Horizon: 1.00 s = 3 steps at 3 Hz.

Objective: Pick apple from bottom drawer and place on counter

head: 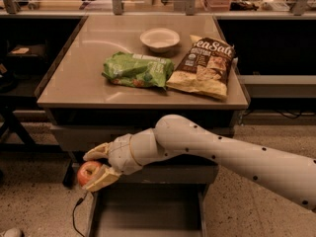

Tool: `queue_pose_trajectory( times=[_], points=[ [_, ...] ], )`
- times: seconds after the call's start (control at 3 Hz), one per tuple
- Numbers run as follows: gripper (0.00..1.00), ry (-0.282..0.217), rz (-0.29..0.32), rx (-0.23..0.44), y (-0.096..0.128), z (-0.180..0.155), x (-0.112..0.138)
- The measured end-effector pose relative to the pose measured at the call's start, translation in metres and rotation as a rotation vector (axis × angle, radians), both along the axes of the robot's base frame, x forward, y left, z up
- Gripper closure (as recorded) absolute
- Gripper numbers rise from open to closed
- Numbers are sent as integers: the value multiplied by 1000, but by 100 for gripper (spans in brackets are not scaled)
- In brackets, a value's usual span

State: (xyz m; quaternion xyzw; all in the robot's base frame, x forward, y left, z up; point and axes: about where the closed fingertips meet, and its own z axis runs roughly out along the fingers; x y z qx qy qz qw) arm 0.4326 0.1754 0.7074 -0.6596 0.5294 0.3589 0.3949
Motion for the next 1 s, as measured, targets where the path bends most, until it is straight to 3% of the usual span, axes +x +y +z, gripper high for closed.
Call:
queue_pose_trajectory(
  times=[0.67,1.0],
  points=[
    [100,-9,17,4,3,12,0],
    [100,-57,34,11,5,56,1]
  ],
)
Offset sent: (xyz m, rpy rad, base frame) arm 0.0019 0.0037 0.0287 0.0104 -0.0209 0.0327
